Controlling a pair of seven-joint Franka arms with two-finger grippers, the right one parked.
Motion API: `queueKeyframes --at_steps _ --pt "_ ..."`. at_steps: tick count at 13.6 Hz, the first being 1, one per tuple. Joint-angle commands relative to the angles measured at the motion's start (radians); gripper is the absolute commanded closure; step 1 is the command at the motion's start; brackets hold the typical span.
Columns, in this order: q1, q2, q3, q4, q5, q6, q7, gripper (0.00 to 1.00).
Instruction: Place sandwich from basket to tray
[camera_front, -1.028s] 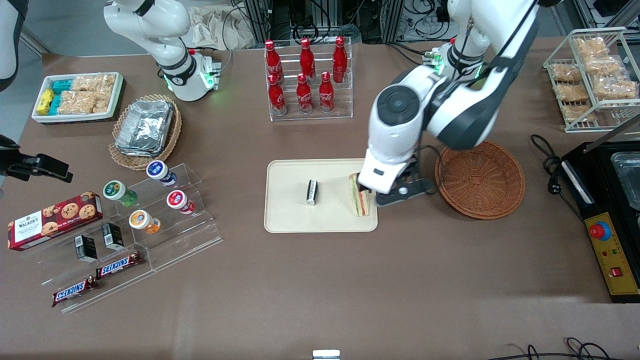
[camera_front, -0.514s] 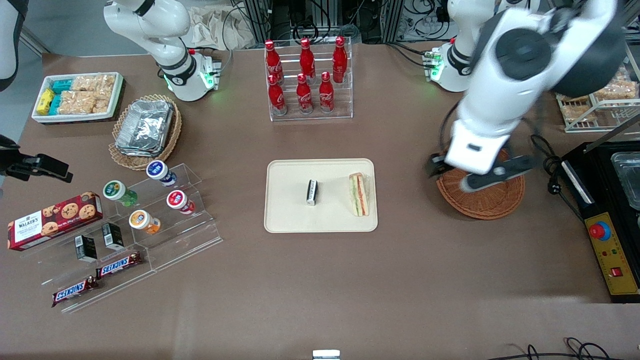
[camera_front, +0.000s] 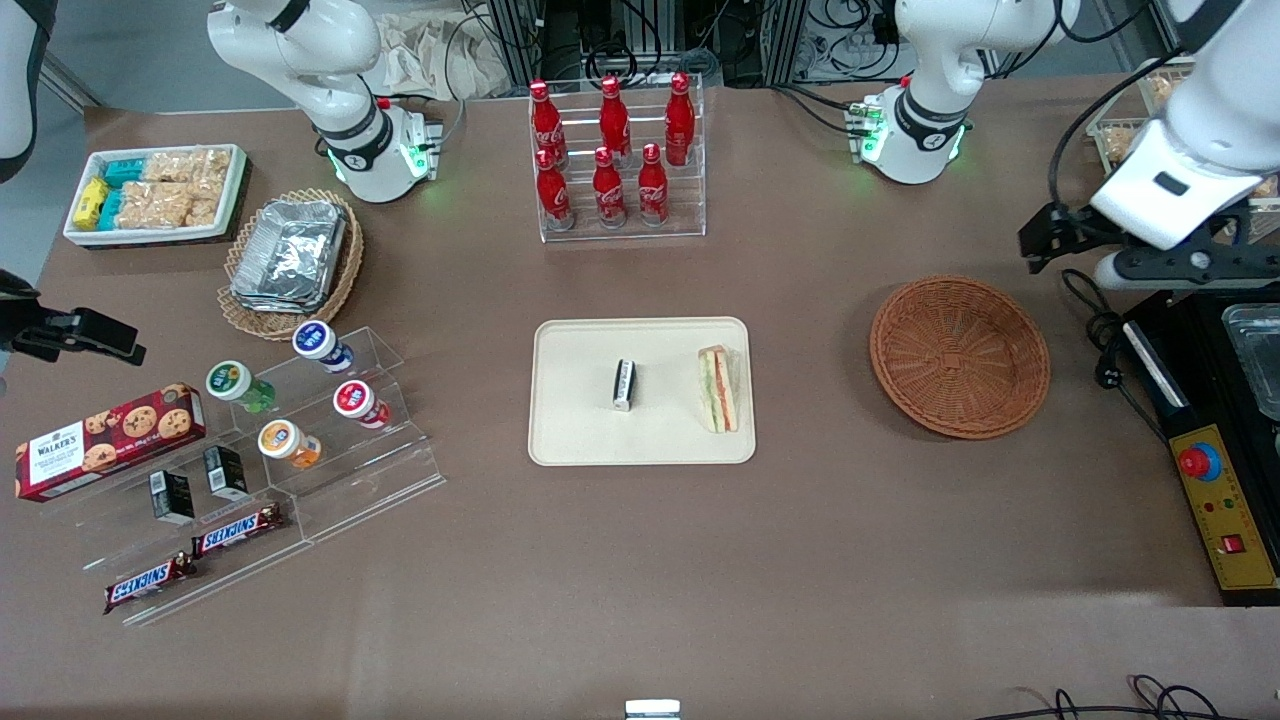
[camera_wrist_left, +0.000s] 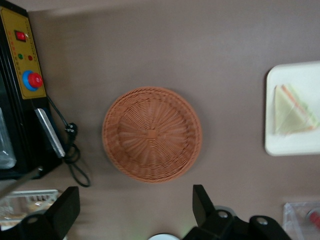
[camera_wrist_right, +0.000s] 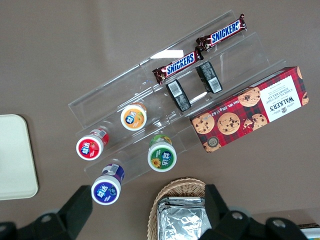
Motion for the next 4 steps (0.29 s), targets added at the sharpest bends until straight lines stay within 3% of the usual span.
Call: queueKeyframes --at_steps 1,4 --pt "0.01 0.014 0.004 0.018 -0.012 -0.007 0.048 0.0" --pt "0.01 0.067 0.004 0.059 -0.01 -0.002 0.045 0.0"
